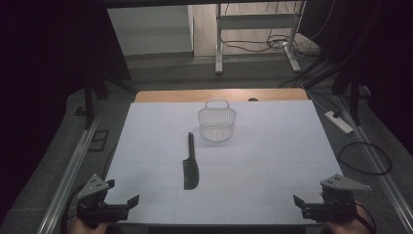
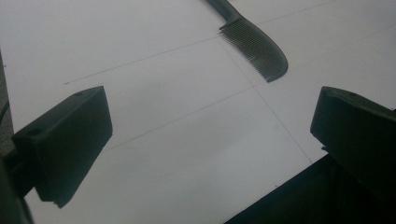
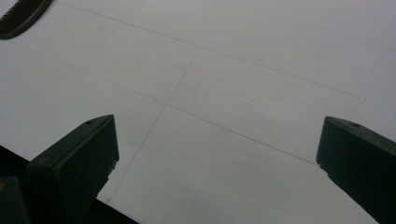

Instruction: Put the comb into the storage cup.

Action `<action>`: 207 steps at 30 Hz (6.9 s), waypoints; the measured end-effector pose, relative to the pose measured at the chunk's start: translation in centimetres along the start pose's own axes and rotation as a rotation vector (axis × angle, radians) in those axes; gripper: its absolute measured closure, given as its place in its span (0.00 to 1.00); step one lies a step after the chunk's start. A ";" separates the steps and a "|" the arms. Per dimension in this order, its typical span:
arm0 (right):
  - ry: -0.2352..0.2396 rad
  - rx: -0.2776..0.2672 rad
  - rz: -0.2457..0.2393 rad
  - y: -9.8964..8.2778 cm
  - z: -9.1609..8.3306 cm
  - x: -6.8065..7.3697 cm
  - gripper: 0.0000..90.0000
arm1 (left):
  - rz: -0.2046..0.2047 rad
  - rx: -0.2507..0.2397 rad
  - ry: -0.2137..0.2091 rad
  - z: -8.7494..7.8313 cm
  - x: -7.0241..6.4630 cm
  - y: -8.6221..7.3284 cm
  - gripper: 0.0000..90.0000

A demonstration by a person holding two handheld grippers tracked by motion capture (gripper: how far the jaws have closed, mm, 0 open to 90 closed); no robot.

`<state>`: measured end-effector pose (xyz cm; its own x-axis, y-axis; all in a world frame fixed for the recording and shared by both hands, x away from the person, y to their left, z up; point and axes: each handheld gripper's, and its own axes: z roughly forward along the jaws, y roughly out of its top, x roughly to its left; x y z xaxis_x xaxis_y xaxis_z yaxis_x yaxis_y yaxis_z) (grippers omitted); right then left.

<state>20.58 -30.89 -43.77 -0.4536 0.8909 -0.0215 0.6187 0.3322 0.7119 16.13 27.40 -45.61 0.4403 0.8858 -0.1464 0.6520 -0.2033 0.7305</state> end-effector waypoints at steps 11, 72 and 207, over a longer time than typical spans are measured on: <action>0.019 0.023 0.009 0.1 0.3 -0.2 0.00 | -0.011 0.008 -0.005 0.1 0.1 0.0 0.00; 0.052 0.020 -0.052 0.3 0.5 0.4 0.00 | 0.023 0.027 -0.125 4.4 0.6 4.3 0.00; 0.066 0.036 -0.054 0.3 0.7 0.2 0.00 | 0.226 0.291 -0.234 22.2 -2.9 17.8 0.99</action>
<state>21.11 -30.35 -44.00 -0.5272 0.8497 -0.0119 0.6146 0.3909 0.6851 40.15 11.91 -47.03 0.6983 0.6938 -0.1760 0.6551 -0.5204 0.5477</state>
